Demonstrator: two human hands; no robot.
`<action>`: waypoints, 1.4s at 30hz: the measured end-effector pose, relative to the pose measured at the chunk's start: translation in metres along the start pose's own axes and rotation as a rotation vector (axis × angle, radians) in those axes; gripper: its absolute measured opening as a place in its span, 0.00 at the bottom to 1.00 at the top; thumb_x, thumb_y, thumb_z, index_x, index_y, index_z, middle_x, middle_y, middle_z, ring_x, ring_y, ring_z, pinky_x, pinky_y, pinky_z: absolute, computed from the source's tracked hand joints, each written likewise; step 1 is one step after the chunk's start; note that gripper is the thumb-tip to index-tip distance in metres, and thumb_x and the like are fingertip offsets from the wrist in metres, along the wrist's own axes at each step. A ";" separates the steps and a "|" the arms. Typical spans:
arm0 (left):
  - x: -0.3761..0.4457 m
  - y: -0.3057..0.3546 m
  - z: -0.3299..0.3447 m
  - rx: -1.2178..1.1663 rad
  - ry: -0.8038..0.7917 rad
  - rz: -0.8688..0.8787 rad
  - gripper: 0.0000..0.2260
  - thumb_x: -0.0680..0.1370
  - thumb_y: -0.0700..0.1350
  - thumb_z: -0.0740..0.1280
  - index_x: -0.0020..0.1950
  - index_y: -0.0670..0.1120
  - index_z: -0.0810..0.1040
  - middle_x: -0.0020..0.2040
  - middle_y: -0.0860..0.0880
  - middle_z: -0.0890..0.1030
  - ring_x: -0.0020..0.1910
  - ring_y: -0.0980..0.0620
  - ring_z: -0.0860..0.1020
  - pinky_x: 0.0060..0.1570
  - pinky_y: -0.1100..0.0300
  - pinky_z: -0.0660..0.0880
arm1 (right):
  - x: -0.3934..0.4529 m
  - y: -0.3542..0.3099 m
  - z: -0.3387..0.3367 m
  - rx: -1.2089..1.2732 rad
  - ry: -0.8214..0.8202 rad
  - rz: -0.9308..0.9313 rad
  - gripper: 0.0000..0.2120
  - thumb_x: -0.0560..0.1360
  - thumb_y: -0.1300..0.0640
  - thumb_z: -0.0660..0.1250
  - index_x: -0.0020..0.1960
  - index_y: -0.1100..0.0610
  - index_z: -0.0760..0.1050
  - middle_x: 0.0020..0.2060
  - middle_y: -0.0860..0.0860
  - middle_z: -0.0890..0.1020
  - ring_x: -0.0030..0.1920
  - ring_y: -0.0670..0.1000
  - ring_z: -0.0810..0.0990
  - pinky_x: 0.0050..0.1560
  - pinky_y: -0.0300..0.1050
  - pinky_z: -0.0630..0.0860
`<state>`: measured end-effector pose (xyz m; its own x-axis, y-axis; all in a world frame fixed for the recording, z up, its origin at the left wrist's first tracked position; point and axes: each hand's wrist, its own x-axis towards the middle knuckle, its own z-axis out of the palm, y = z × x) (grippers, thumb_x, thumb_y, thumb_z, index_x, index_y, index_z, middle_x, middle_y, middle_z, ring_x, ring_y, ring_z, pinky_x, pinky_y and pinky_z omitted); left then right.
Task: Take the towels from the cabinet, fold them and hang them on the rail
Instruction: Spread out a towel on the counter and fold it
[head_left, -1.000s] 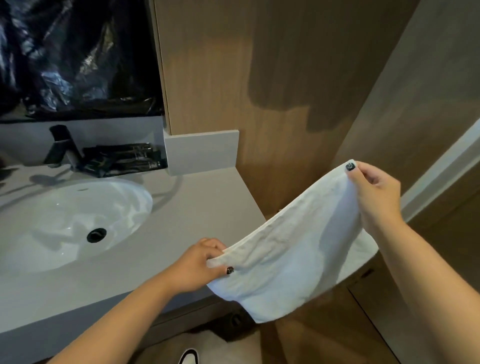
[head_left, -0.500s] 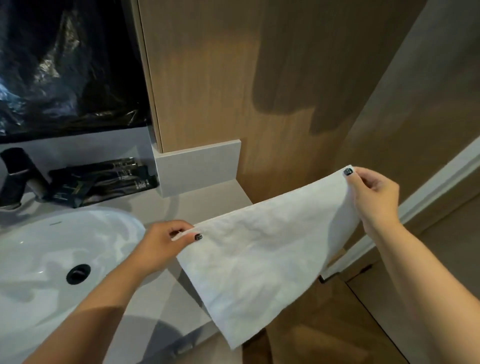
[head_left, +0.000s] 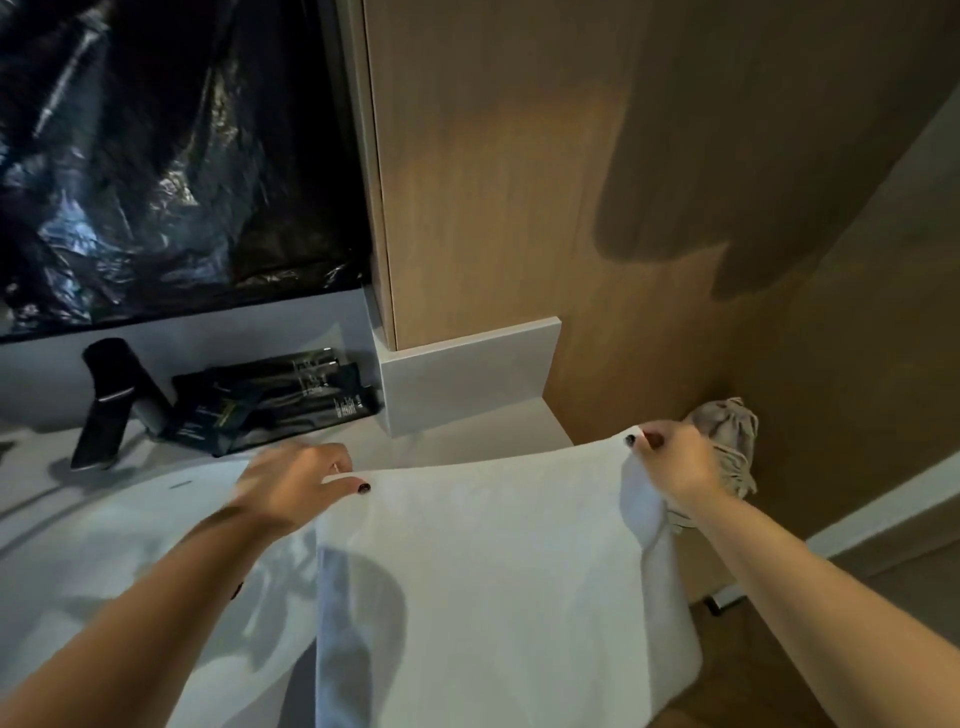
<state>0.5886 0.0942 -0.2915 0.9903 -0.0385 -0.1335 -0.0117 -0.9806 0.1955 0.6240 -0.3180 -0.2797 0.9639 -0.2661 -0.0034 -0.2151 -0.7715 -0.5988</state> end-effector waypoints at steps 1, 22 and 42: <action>0.008 -0.005 0.008 0.013 -0.005 -0.017 0.13 0.75 0.64 0.66 0.46 0.55 0.76 0.39 0.54 0.78 0.41 0.51 0.76 0.38 0.57 0.69 | 0.014 -0.001 0.012 0.006 -0.028 0.041 0.07 0.77 0.62 0.66 0.46 0.61 0.83 0.42 0.61 0.84 0.47 0.63 0.83 0.48 0.51 0.78; 0.040 0.072 0.138 -0.122 0.065 0.094 0.31 0.79 0.60 0.50 0.79 0.45 0.60 0.80 0.45 0.56 0.79 0.47 0.52 0.75 0.48 0.44 | 0.009 -0.011 0.170 -0.518 -0.369 -0.561 0.35 0.76 0.36 0.35 0.80 0.48 0.40 0.78 0.45 0.38 0.78 0.47 0.37 0.77 0.52 0.34; -0.016 0.103 0.148 -0.104 0.091 0.072 0.31 0.80 0.58 0.46 0.80 0.43 0.53 0.80 0.45 0.51 0.79 0.46 0.47 0.76 0.47 0.44 | -0.069 -0.004 0.161 -0.523 -0.377 -0.438 0.34 0.79 0.39 0.30 0.81 0.54 0.45 0.79 0.51 0.45 0.79 0.53 0.43 0.78 0.58 0.48</action>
<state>0.5510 -0.0345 -0.4135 0.9960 -0.0854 -0.0278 -0.0731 -0.9506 0.3016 0.5834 -0.2033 -0.4060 0.9463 0.2675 -0.1817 0.2415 -0.9582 -0.1534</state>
